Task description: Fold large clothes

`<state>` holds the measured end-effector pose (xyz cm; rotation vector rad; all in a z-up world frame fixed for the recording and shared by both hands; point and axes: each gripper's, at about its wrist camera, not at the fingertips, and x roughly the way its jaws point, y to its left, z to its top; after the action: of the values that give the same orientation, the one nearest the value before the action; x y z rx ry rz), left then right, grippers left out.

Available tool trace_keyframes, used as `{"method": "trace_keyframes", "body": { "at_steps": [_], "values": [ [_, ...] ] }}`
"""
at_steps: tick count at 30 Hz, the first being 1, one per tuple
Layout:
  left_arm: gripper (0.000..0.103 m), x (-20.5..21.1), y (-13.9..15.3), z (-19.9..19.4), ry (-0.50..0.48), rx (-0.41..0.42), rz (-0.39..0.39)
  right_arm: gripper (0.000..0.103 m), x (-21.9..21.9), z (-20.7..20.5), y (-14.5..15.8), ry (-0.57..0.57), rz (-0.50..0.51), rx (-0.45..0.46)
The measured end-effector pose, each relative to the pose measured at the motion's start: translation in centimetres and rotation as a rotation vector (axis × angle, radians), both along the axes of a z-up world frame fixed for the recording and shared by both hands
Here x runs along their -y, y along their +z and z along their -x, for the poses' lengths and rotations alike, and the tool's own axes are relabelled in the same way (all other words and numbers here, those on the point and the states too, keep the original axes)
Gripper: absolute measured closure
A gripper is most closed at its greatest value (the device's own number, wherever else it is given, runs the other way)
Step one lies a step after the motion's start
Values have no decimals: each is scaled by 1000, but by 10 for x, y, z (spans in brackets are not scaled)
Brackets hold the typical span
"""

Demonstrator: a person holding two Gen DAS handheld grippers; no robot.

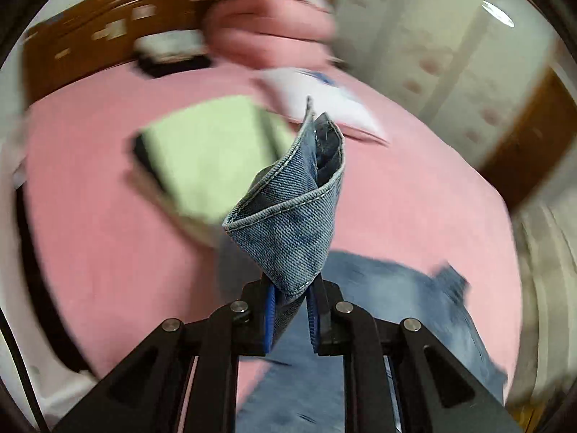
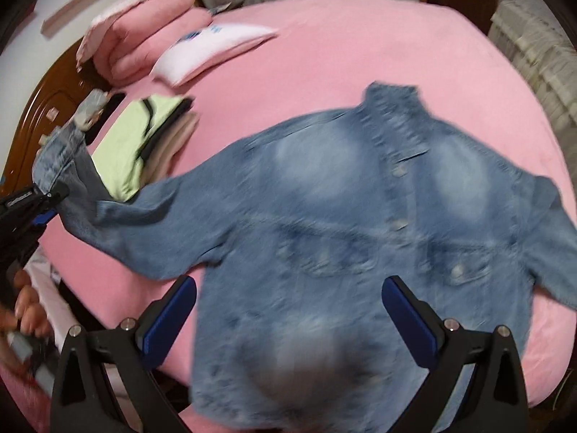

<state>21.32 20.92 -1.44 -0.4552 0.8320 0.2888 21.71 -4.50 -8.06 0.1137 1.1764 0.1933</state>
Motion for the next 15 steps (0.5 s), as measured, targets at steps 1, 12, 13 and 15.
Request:
{"method": "trace_keyframes", "body": {
  "at_steps": [1, 12, 13, 15],
  "values": [
    [90, 28, -3, -10, -67, 10, 9, 0, 12, -4, -1, -9, 2, 13],
    [38, 193, -114, -92, -469, -178, -12, 0, 137, -51, -74, -200, -60, 20],
    [35, 190, -118, -92, -460, -190, -9, 0, 143, -55, -88, -211, -92, -7],
    [24, 184, -122, -85, -442, -208, -11, 0, 146, -60, -109, -212, -140, -77]
  ]
}}
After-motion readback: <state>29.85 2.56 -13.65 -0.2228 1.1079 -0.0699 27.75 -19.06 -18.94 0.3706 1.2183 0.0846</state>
